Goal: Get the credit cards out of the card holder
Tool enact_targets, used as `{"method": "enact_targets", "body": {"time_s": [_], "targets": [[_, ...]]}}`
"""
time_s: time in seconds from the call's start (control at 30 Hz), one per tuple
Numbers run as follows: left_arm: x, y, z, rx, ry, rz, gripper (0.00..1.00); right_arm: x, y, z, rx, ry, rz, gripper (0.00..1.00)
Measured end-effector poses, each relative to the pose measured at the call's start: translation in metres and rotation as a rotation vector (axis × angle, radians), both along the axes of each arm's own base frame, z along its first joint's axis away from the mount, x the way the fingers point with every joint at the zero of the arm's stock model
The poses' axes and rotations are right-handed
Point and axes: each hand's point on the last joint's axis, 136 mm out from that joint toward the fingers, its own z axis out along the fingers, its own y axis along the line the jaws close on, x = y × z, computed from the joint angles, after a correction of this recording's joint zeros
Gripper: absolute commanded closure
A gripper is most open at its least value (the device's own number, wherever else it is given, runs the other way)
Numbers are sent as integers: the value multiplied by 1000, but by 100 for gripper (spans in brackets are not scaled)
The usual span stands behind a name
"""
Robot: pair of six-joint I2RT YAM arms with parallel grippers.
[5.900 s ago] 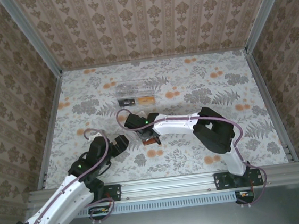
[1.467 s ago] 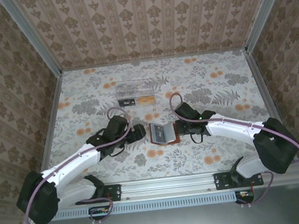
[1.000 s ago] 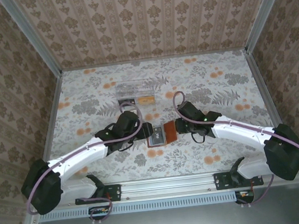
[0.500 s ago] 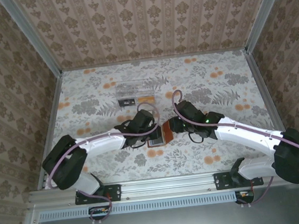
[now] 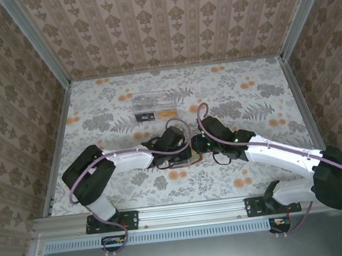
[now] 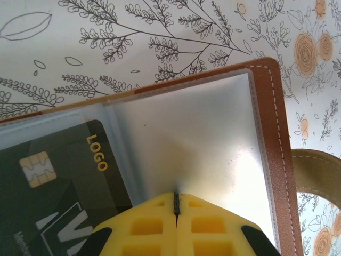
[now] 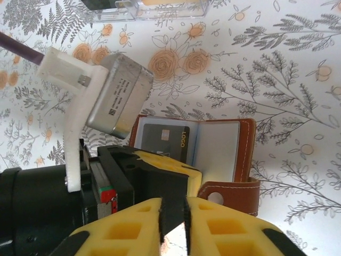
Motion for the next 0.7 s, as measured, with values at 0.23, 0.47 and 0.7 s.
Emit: {"method": "enact_targets", "body": {"time_s": [0.23, 0.47, 0.7], "targets": [[-2, 3, -2, 3, 5, 5, 97, 0, 11, -26, 35, 81, -17, 87], [-1, 18, 16, -10, -20, 32, 93, 5, 5, -64, 28, 176, -62, 85], [10, 46, 33, -5, -62, 102, 92, 4, 9, -84, 41, 231, -56, 82]]}}
